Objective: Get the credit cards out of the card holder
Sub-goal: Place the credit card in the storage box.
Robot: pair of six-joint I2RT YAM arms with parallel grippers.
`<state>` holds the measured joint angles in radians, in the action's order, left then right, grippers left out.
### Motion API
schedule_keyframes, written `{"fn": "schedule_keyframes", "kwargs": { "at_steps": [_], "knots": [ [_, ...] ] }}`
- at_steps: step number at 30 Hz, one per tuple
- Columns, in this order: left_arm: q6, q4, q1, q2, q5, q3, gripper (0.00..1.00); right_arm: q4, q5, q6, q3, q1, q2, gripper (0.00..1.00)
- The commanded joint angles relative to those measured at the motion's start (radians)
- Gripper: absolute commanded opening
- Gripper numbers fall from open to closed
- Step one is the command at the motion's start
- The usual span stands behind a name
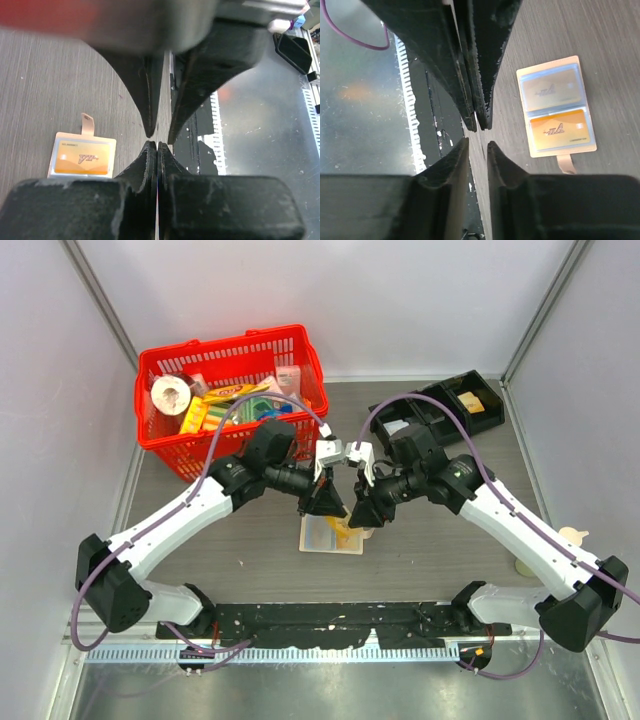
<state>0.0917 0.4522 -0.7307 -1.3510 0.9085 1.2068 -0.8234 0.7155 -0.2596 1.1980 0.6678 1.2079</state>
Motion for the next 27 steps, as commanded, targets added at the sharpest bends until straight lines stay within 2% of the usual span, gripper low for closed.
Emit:
{"fn": "schedule_keyframes", "kwargs": {
  "at_steps": [1,2,4,7,9,10,12,15,18,19,20,27],
  "knots": [
    [-0.111,-0.104,0.013,0.055,-0.069,-0.056,0.0,0.136,-0.002,0.043,-0.021,0.006,-0.062,0.38],
    [-0.15,-0.145,0.019,0.073,-0.104,-0.078,0.0,0.157,-0.011,0.071,-0.038,0.004,-0.07,0.46],
    [-0.263,-0.268,0.039,0.12,-0.211,-0.153,0.0,0.239,-0.042,0.147,-0.079,-0.004,-0.108,0.54],
    [-0.452,-0.516,0.043,0.223,-0.477,-0.298,0.0,0.46,-0.138,0.296,-0.176,-0.04,-0.203,0.65],
    [-0.564,-0.683,0.042,0.298,-0.645,-0.416,0.0,0.623,-0.23,0.484,-0.265,-0.056,-0.273,0.75],
    [-0.613,-0.761,0.043,0.329,-0.708,-0.461,0.0,0.673,-0.253,0.52,-0.329,-0.056,-0.319,0.8],
    [-0.699,-0.863,0.04,0.366,-0.814,-0.532,0.0,0.867,-0.307,0.621,-0.405,-0.057,-0.359,0.81],
    [-0.832,-0.986,0.042,0.386,-0.901,-0.599,0.0,1.047,-0.349,0.8,-0.503,-0.056,-0.377,0.81],
    [-0.943,-1.075,0.022,0.394,-0.988,-0.641,0.0,1.353,-0.376,0.939,-0.65,-0.053,-0.366,0.77],
    [-0.97,-1.105,0.008,0.394,-1.025,-0.651,0.0,1.407,-0.39,1.001,-0.702,-0.051,-0.361,0.76],
    [-0.997,-1.128,-0.005,0.394,-1.057,-0.661,0.0,1.517,-0.418,1.023,-0.722,-0.039,-0.346,0.75],
    [-1.142,-1.305,-0.11,0.342,-1.209,-0.688,0.0,1.881,-0.498,1.134,-0.81,0.006,-0.225,0.74]
  ]
}}
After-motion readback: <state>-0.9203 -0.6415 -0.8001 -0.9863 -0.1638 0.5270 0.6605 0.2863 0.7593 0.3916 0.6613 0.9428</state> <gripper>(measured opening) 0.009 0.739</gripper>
